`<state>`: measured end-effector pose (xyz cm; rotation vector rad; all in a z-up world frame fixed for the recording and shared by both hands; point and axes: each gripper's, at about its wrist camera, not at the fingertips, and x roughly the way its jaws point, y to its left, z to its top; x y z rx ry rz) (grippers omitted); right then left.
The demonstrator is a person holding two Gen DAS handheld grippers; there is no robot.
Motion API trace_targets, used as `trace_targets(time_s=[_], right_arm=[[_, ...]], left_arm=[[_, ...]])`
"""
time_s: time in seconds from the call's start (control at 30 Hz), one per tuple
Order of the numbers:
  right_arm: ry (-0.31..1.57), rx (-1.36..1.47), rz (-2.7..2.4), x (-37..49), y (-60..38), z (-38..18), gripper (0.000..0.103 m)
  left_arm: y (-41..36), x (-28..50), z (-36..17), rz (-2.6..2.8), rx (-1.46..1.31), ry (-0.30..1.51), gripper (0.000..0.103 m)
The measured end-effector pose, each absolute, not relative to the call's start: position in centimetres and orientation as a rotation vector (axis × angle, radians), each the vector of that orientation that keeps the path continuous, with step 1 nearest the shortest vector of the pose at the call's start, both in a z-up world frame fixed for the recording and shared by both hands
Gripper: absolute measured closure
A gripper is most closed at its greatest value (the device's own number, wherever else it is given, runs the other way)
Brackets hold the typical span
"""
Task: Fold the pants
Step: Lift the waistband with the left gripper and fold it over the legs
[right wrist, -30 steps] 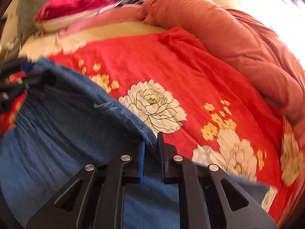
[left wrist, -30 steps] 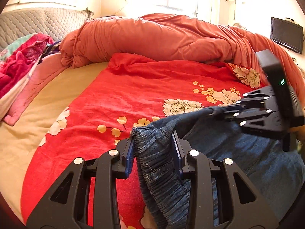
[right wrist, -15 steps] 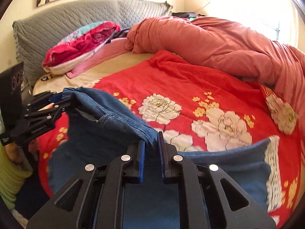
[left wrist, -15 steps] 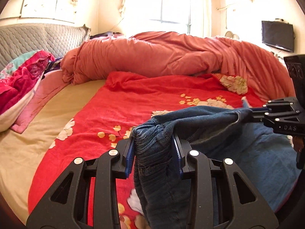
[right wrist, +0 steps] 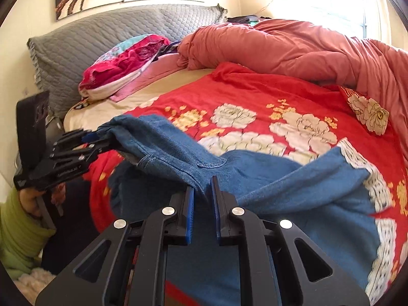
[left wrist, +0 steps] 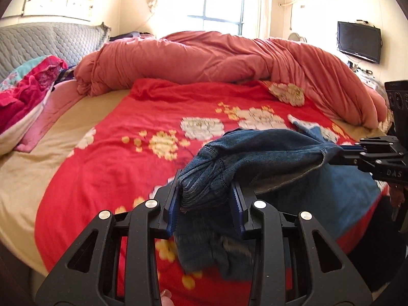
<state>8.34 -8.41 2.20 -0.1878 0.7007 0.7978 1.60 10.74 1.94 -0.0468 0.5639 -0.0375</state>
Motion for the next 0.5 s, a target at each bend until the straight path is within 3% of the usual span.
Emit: trace_targets(time_s=[0.23, 0.5], right_arm=[[0.745, -0.261, 0.830, 4.3, -8.0, -1.1, 0.092], [0.825, -0.290, 0.848, 3.2, -7.2, -4.5, 0.092]], left_arm=[[10.6, -0.1, 0.0, -0.046, -0.009, 0.653, 0.073], [11.7, -0.8, -1.5, -0.042, -0.054, 0.742, 0.062]])
